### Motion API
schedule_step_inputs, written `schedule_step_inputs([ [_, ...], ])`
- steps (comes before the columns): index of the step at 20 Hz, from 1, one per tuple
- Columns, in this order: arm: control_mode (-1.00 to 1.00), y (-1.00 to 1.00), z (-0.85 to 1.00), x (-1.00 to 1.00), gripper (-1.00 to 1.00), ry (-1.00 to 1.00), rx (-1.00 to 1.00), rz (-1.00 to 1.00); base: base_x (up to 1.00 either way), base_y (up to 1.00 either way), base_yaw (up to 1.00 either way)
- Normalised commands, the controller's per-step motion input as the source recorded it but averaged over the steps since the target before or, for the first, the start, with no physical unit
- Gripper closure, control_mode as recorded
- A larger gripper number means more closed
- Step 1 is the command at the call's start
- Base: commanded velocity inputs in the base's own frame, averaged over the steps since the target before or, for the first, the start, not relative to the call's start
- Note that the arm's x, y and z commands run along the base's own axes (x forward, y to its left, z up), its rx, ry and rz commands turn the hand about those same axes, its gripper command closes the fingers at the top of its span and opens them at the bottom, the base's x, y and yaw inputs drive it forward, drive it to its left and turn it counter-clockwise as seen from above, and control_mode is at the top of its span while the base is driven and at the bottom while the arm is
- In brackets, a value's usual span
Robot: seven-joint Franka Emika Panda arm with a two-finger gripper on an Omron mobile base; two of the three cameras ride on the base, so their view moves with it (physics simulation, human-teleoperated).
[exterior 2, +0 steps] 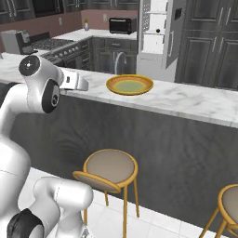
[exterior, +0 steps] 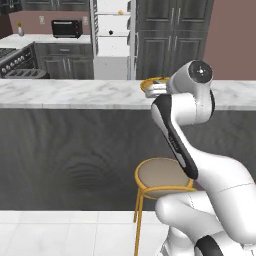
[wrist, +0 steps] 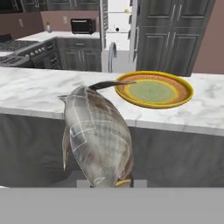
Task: Take the cheese, fish, and avocado from the fridge and place them on the plate on the dining counter to create an appetizer plate.
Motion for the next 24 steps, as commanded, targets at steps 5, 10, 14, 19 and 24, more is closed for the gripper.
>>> schedule_step_inputs([
  [5,-1.0,-0.53,0.0,0.0,1.0,-0.01,0.0,-0.03,0.0,0.0,0.0],
  [10,-1.0,-0.66,0.0,0.15,1.0,0.03,0.03,0.0,0.0,0.0,0.0],
  [14,-1.0,-0.67,0.0,0.59,1.0,0.04,0.07,0.0,0.0,0.0,0.0],
  [19,-1.0,-0.22,-0.01,0.77,1.0,0.0,0.04,0.0,0.0,0.0,0.0],
  [24,-1.0,-0.09,-0.12,0.86,1.0,0.0,0.01,0.0,0.0,0.0,0.0],
])
